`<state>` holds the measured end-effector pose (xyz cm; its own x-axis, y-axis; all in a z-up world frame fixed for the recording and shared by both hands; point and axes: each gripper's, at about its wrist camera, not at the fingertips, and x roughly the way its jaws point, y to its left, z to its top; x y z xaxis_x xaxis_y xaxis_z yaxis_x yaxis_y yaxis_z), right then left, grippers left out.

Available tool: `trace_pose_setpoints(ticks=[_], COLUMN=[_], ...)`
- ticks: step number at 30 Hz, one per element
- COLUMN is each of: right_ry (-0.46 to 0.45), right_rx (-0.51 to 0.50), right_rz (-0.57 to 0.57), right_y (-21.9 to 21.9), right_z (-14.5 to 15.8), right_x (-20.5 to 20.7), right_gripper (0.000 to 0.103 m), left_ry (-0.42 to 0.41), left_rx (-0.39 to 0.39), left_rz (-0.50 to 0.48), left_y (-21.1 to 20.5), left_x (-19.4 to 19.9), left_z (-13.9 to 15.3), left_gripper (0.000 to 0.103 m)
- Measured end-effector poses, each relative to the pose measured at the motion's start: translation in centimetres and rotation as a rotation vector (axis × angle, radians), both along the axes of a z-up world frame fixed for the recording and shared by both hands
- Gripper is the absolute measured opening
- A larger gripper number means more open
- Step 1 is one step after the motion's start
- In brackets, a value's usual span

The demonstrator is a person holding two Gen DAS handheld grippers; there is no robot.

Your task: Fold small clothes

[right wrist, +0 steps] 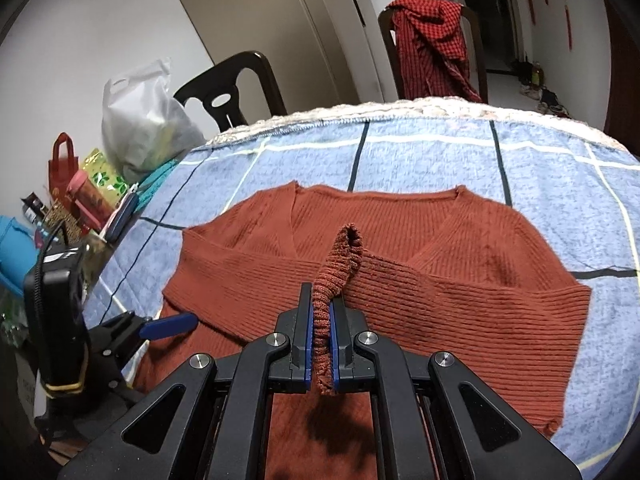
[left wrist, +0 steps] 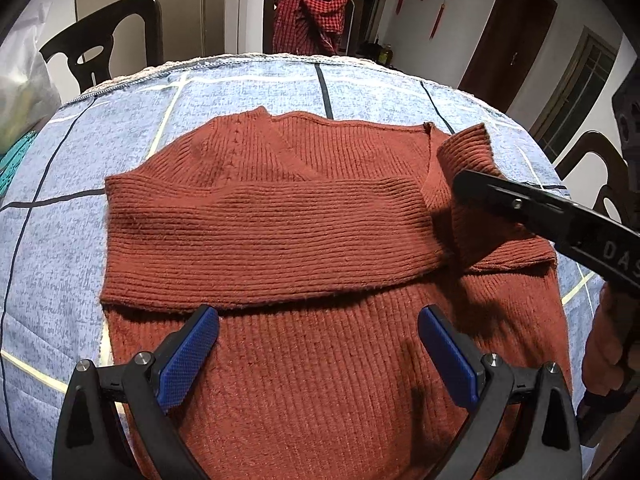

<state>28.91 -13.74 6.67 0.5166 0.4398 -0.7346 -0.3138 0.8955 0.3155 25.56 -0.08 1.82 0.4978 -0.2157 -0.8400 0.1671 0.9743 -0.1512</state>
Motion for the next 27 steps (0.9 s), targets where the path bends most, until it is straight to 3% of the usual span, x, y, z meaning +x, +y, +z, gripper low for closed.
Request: trace_pose_setpoints(ticks=[8, 23, 27], right_ry=[0.052, 0.135, 0.115], right_rx=[0.006, 0.177, 0.156], right_rz=[0.04, 0.08, 0.049], right_y=[1.1, 1.6, 1.5], right_z=[-1.0, -0.8, -0.6], right_x=[0.4, 0.7, 0.8], right_gripper=[0.009, 0.015, 0.015], left_ry=[0.003, 0.002, 0.003], left_rx=[0.006, 0.001, -0.005], left_rz=[0.004, 0.017, 0.03], left_y=[0.5, 1.3, 1.8], left_x=[0.0, -0.4, -0.5], left_z=[-0.2, 0.0, 0.1], left_gripper=[0.101, 0.101, 0.101])
